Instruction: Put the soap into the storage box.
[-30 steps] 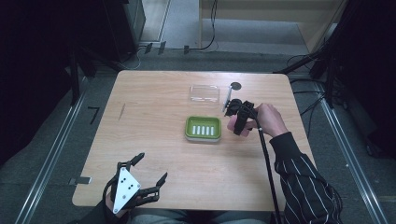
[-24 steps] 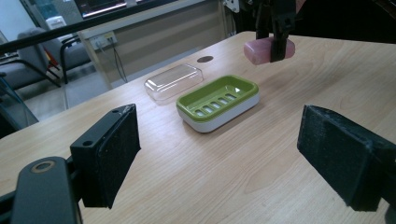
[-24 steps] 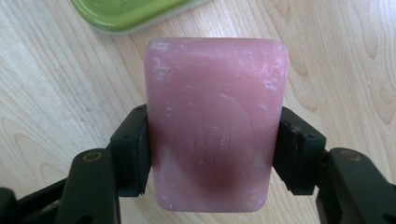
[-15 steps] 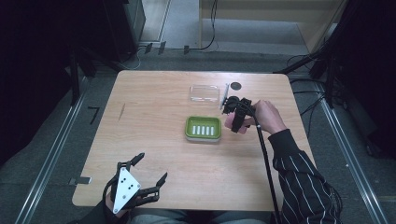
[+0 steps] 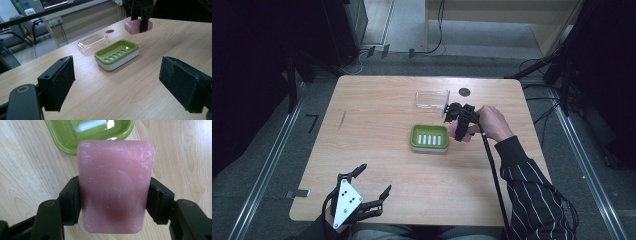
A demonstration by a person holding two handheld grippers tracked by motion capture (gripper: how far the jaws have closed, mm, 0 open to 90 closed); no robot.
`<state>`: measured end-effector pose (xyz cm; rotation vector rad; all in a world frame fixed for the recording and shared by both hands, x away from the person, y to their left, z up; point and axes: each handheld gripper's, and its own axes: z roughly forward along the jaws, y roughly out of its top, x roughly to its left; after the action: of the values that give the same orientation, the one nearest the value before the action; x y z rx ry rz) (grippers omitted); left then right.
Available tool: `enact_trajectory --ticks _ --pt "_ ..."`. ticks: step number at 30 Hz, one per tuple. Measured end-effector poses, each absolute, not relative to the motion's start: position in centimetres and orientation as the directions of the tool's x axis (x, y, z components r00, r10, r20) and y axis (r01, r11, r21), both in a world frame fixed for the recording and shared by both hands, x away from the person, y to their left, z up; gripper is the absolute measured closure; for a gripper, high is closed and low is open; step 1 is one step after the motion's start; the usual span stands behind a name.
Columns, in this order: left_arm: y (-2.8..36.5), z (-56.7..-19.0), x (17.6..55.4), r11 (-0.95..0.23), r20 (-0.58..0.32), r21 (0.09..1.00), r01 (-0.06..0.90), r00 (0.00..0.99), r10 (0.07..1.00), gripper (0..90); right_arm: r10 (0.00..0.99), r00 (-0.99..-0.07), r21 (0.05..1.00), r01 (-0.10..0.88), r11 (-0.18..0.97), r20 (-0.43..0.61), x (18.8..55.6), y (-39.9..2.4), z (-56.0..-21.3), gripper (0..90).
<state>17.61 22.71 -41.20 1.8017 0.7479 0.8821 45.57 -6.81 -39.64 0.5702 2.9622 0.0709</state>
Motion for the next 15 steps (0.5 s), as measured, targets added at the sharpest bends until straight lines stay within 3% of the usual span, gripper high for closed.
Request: enact_trajectory --ticks 15 --pt "22.7 -41.2 17.6 -0.350 0.238 0.931 0.108 0.548 0.802 13.6 0.325 -0.937 0.071 0.318 0.945 -0.130 45.4 -5.5 -39.2 38.9"
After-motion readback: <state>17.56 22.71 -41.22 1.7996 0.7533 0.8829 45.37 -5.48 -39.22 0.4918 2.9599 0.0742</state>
